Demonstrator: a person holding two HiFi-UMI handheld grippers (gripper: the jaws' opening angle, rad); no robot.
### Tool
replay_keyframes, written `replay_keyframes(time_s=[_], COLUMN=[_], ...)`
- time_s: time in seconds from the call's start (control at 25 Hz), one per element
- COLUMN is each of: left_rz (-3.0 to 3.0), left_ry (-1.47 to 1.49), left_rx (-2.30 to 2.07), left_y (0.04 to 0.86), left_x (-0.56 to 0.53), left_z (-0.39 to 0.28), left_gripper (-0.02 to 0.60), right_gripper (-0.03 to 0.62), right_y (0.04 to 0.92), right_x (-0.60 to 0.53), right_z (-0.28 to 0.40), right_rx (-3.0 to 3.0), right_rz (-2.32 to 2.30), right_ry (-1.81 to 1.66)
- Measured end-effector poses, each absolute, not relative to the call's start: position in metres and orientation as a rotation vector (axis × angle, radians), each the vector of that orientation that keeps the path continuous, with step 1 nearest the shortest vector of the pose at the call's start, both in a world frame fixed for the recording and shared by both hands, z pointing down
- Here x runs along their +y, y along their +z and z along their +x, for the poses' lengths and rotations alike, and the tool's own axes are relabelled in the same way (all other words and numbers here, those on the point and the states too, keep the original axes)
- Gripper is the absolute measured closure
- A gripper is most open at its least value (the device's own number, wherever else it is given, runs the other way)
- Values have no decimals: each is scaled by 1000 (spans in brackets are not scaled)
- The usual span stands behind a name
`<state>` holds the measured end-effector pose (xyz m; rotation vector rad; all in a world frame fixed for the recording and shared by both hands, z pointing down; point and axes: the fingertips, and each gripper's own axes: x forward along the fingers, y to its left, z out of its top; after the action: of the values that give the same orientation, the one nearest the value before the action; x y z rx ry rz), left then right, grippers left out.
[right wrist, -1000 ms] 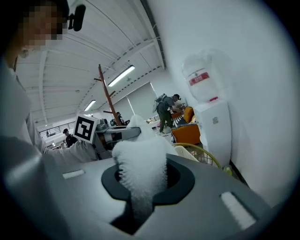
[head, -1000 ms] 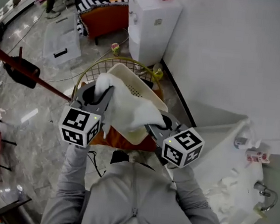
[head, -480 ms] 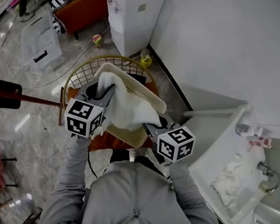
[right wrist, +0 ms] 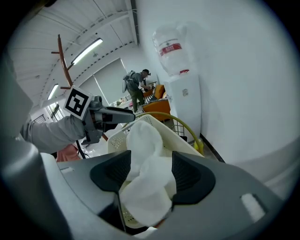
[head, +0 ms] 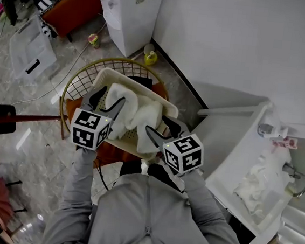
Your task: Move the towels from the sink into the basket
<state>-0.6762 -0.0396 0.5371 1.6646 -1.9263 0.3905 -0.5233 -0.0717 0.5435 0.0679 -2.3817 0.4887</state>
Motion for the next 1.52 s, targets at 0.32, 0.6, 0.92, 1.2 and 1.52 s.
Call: replay_keyframes(time_s=[0.32, 0.6, 0.92, 1.2, 1.52], left_rz=[1657, 1670, 1747, 1788, 1842], left_ry=[430, 419, 412, 427, 474], left_rx=[-1961, -1979, -1960, -1938, -1955], left_y=[532, 521, 505, 500, 478], left_x=[-25, -19, -11, -9, -14], left_z=[-683, -684, -672, -660, -631], left_gripper=[268, 268, 268, 268, 268], right_gripper=[339, 339, 339, 339, 339], right_y=[535, 523, 507, 488, 454], right_x=[-80, -78, -73, -69, -75], right_z=[-527, -530, -521, -503, -453], right_rx=[-2402, -2432, -2477, -2537, -2628], right_rz=[106, 124, 216, 288, 401], right_ry=[438, 425, 469, 504, 502])
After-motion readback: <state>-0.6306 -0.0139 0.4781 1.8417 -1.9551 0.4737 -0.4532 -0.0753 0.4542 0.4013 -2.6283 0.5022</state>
